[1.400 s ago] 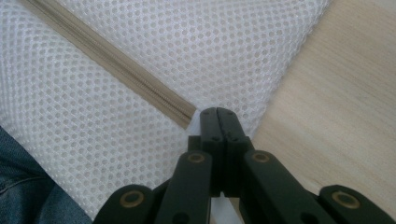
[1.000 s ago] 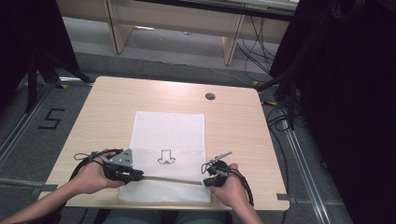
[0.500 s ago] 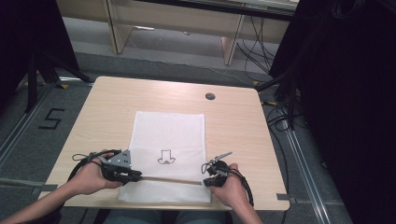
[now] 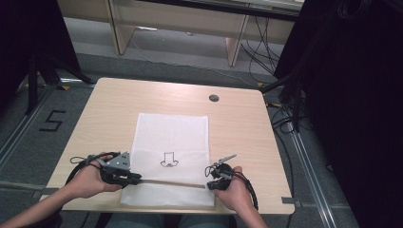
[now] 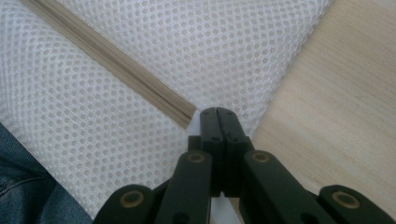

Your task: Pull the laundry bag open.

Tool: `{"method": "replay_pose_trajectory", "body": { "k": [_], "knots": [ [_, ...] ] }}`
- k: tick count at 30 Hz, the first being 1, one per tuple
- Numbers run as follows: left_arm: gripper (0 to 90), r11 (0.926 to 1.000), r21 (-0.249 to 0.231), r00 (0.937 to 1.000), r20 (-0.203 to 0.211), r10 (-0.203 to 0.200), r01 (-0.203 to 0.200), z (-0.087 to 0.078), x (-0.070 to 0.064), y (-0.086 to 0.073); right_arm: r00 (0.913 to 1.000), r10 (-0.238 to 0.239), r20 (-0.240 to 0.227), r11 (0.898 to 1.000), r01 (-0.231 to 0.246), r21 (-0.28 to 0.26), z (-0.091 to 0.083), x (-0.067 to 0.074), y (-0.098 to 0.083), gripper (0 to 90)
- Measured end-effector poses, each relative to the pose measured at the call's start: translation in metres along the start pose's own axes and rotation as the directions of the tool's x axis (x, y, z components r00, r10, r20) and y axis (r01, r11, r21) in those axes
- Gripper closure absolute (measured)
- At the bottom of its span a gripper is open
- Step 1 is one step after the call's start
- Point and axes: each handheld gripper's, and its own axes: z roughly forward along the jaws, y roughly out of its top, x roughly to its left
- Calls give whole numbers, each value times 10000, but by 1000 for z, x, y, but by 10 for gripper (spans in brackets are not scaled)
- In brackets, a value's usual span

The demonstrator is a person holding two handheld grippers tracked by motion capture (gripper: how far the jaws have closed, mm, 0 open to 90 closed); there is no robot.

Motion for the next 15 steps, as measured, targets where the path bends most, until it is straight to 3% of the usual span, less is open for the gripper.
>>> {"method": "replay_pose_trajectory", "body": {
  "k": [4,12,15],
  "knots": [
    [815,9998,31,9998,-134,-177,177,-6,4,-6,10000,-76,-16,10000,76,-24,0,-1,0,900],
    [815,9989,44,9983,-357,-466,468,-17,8,-16,9996,288,72,9995,-289,151,-1,2,0,900],
    [815,9993,105,9985,-409,-352,357,-19,9,-18,9996,282,62,9995,-283,155,-1,2,0,900]
  ]
}}
